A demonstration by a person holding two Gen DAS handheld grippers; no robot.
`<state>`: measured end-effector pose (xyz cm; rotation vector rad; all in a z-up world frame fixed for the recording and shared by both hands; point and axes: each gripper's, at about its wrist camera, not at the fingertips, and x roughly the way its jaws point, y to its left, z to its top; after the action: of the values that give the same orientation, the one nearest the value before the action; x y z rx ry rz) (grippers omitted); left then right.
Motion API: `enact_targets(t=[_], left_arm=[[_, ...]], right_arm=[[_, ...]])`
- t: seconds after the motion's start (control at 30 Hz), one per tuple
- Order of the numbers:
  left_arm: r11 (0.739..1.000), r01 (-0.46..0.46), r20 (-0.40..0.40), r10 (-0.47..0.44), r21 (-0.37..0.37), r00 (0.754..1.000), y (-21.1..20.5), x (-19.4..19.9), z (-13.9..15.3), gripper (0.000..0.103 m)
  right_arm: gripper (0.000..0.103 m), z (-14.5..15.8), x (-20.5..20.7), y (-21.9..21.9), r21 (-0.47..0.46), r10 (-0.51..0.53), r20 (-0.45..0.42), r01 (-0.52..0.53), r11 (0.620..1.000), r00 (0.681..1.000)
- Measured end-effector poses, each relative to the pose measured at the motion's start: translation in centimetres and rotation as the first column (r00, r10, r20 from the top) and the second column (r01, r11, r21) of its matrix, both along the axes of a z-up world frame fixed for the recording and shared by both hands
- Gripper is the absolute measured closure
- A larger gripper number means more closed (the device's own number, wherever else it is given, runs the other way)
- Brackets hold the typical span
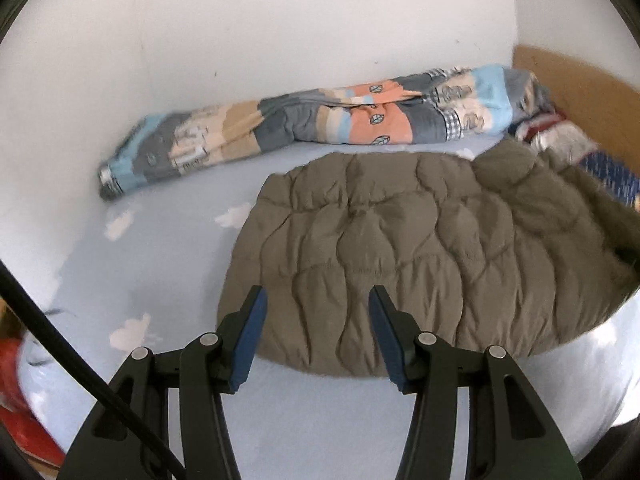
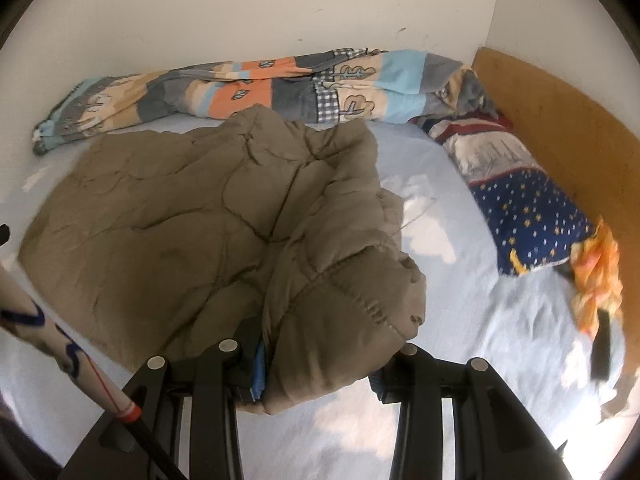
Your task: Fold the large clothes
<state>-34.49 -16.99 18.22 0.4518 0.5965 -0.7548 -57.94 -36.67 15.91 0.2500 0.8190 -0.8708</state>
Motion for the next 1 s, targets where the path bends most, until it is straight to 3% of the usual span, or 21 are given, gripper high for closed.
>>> enact_targets(t=[0.1,0.17,0.2,0.27,0.33,0.37,0.53,0.7,0.73,0.8,0.83,0.9,0.93,0.97,1.0], left_arm=[[0.999,0.018,-0.055,-0.016,0.039,0.998,0.4,0.0,-1.7,0.051],[1.0,0.003,-0.207,0.001,0.019,0.978,1.2,2.1,-3.0,0.042],[1.0,-0.018,-0.31,0.015,-0.008,0.95,1.7,3.6,-3.7,0.039],[0.991,-0.113,-0.513,0.06,-0.073,0.856,3.4,7.0,-5.3,0.037],[0.96,-0.232,-0.674,0.069,-0.155,0.735,5.4,9.9,-6.8,0.037],[0.942,-0.286,-0.717,0.077,-0.176,0.693,6.1,11.0,-7.3,0.037],[0.849,-0.475,-0.808,0.103,-0.233,0.581,7.9,13.8,-9.5,0.028],[0.801,-0.567,-0.862,0.138,-0.192,0.487,6.7,14.1,-12.6,0.027],[0.793,-0.573,-0.867,0.123,-0.206,0.482,6.2,14.2,-13.0,0.027],[0.793,-0.567,-0.844,0.135,-0.222,0.519,5.2,14.7,-12.7,0.026],[0.795,-0.56,-0.815,0.154,-0.234,0.558,4.6,14.6,-12.3,0.027],[0.824,-0.515,-0.741,0.191,-0.236,0.644,3.2,13.6,-10.9,0.037],[0.841,-0.49,-0.702,0.206,-0.229,0.682,2.7,12.9,-10.1,0.047],[0.867,-0.446,-0.633,0.22,-0.223,0.742,1.9,11.5,-8.8,0.053],[0.876,-0.427,-0.6,0.222,-0.224,0.769,1.8,10.7,-8.2,0.055]], right_arm=[[0.062,-0.9,-1.3,1.0,0.014,-0.017,0.006,0.017,1.0,1.0],[0.062,-1.6,-1.9,0.8,0.031,-0.037,0.005,0.036,0.999,0.999],[0.062,-2.1,-2.2,0.3,0.055,-0.047,0.008,0.047,0.997,0.999],[0.062,-2.5,-2.7,-0.3,0.089,-0.068,0.027,0.066,0.994,0.997],[0.062,-3.0,-3.0,-0.8,0.113,-0.083,0.032,0.079,0.99,0.996],[0.062,-3.1,-3.1,-1.0,0.12,-0.087,0.036,0.082,0.989,0.996],[0.062,-3.2,-3.0,-1.7,0.132,-0.094,0.041,0.088,0.987,0.995],[0.062,-3.5,-3.1,-2.4,0.143,-0.097,0.043,0.09,0.986,0.994],[0.062,-3.6,-3.1,-2.4,0.145,-0.097,0.044,0.09,0.985,0.994],[0.062,-3.8,-3.2,-2.7,0.15,-0.098,0.044,0.09,0.985,0.994],[0.062,-4.0,-3.2,-2.8,0.148,-0.097,0.04,0.09,0.985,0.995],[0.063,-4.2,-3.1,-3.1,0.141,-0.1,0.029,0.095,0.985,0.995],[0.063,-4.3,-3.1,-3.2,0.139,-0.103,0.022,0.099,0.985,0.994],[0.064,-4.5,-3.1,-3.4,0.134,-0.104,0.008,0.102,0.986,0.995],[0.064,-4.7,-3.1,-3.5,0.129,-0.106,-0.002,0.105,0.986,0.994]])
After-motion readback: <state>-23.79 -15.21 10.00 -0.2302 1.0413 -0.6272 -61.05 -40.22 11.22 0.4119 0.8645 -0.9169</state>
